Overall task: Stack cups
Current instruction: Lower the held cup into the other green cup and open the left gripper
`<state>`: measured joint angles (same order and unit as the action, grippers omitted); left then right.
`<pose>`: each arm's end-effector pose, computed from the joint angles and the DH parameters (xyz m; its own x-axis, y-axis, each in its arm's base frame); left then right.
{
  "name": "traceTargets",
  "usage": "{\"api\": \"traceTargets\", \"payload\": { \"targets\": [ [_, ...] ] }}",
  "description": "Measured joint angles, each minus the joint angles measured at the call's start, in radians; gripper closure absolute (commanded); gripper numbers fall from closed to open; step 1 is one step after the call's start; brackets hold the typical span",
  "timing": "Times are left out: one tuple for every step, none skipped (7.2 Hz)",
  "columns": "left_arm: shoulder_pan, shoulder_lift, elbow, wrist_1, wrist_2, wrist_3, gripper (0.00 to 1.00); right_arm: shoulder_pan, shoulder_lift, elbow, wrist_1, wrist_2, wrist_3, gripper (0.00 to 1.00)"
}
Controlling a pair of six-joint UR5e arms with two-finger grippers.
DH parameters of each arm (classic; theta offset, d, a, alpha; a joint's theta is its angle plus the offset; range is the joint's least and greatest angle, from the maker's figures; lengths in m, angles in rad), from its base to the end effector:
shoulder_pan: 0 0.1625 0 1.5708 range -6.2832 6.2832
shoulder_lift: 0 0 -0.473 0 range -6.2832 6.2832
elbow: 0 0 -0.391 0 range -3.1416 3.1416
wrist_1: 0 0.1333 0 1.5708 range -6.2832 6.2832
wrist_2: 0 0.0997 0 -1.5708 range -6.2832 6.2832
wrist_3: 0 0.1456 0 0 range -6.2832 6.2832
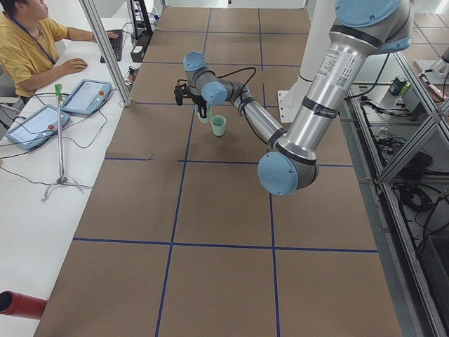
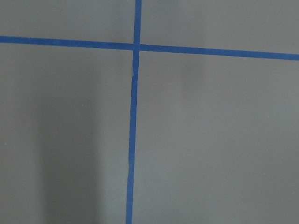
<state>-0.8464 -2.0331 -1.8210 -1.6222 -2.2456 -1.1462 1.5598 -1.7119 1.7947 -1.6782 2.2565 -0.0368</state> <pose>0.4040 -0.5204 0.3434 0.5590 -0.1463 -0.8162 0.0747 0.9892 -0.1261 0.0365 -0.4205 0.7136 0.7732 -0.0297 0.6335 0.0395 0.9992 -0.0013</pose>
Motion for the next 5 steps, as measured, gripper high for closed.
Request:
{"api": "traceTargets", "payload": {
  "targets": [
    [0.022,-0.001,-0.003,0.0,0.014,-0.013,1.0,0.0,0.0,0.0,0.0,0.0,0.0,0.0],
    [0.036,0.0,-0.005,0.0,0.022,-0.022,1.0,0.0,0.0,0.0,0.0,0.0,0.0,0.0],
    [0.044,0.002,-0.008,0.0,0.025,-0.027,1.0,0.0,0.0,0.0,0.0,0.0,0.0,0.0],
    [0.047,0.004,-0.009,0.0,0.026,-0.028,0.73,0.0,0.0,0.0,0.0,0.0,0.0,0.0],
    [0.049,0.007,-0.008,0.0,0.027,-0.029,0.11,0.0,0.0,0.0,0.0,0.0,0.0,0.0]
  ]
}}
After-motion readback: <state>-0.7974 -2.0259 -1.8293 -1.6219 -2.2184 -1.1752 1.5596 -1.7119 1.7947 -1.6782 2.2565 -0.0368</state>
